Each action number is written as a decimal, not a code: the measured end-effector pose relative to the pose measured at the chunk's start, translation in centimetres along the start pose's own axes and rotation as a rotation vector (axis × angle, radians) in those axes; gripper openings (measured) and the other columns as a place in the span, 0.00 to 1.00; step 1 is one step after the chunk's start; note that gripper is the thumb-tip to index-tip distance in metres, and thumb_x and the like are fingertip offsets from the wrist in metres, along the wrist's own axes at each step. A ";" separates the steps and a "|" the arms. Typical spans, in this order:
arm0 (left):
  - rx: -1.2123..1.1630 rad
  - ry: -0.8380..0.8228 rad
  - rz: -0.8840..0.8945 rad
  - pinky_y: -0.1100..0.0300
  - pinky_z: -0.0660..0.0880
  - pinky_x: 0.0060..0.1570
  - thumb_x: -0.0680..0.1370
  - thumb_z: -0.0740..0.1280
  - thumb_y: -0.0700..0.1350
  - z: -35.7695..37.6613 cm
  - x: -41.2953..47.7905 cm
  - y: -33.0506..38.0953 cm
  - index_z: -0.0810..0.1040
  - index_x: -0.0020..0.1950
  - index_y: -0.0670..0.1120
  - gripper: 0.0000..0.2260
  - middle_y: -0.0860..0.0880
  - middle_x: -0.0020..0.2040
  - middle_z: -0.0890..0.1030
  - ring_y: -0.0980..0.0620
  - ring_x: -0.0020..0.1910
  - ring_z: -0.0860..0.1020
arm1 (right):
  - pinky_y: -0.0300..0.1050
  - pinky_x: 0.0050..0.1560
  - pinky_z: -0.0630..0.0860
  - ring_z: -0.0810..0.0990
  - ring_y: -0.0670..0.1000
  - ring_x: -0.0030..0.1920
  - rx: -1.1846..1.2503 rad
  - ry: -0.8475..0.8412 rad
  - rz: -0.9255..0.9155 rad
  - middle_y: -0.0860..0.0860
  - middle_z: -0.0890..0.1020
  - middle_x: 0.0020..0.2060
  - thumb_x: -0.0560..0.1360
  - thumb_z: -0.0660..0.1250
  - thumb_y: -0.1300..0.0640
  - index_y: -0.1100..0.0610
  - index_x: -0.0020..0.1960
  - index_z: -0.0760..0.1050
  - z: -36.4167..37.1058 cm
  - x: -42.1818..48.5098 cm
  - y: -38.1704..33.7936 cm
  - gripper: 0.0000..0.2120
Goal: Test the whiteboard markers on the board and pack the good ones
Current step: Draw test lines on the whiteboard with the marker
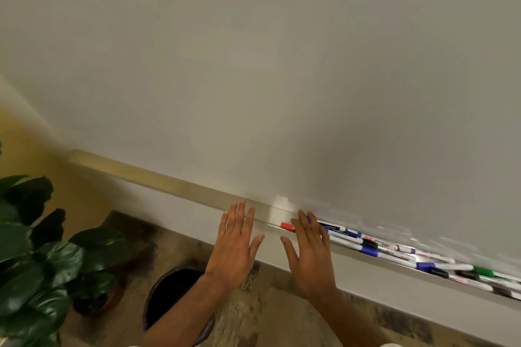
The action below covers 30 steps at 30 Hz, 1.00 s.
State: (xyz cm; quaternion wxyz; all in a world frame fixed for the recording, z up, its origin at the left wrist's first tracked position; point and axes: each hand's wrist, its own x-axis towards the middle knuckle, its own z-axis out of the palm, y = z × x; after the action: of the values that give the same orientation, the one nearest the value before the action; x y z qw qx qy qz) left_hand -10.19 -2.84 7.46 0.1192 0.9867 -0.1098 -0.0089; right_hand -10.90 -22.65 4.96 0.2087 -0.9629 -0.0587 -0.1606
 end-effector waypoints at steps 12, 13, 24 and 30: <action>0.002 -0.166 0.029 0.48 0.36 0.80 0.72 0.20 0.71 3.6 4.9 3.7 0.29 0.80 0.52 0.40 0.50 0.79 0.27 0.49 0.79 0.28 | 0.57 0.62 0.74 0.80 0.57 0.64 -0.155 -0.110 0.065 0.54 0.82 0.62 0.84 0.45 0.43 0.56 0.63 0.80 0.9 1.4 5.1 0.29; -0.002 -0.175 0.029 0.47 0.37 0.80 0.72 0.20 0.71 3.8 5.1 3.8 0.29 0.80 0.51 0.40 0.49 0.80 0.27 0.49 0.79 0.29 | 0.57 0.61 0.76 0.82 0.57 0.61 -0.156 -0.115 0.048 0.54 0.84 0.59 0.83 0.56 0.45 0.56 0.60 0.82 1.0 1.7 5.2 0.21; 0.012 -0.289 0.032 0.48 0.38 0.80 0.67 0.17 0.73 6.3 7.1 3.5 0.27 0.78 0.51 0.44 0.51 0.79 0.27 0.51 0.78 0.28 | 0.56 0.53 0.82 0.84 0.54 0.51 -0.133 -0.333 0.067 0.50 0.86 0.49 0.54 0.87 0.54 0.52 0.53 0.83 4.6 4.0 6.0 0.29; -0.018 -0.292 0.051 0.49 0.37 0.80 0.68 0.18 0.73 7.3 7.6 3.0 0.29 0.78 0.52 0.43 0.52 0.79 0.29 0.52 0.79 0.29 | 0.55 0.55 0.80 0.83 0.54 0.52 -0.144 -0.374 0.047 0.49 0.86 0.48 0.58 0.86 0.56 0.51 0.54 0.83 6.0 4.4 6.3 0.26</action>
State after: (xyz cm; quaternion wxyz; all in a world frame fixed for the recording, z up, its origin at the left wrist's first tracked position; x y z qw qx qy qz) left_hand -3.72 -9.05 1.12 0.1108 0.9707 -0.1510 -0.1504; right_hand -3.93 -25.60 -1.18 0.1284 -0.9895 -0.0624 0.0222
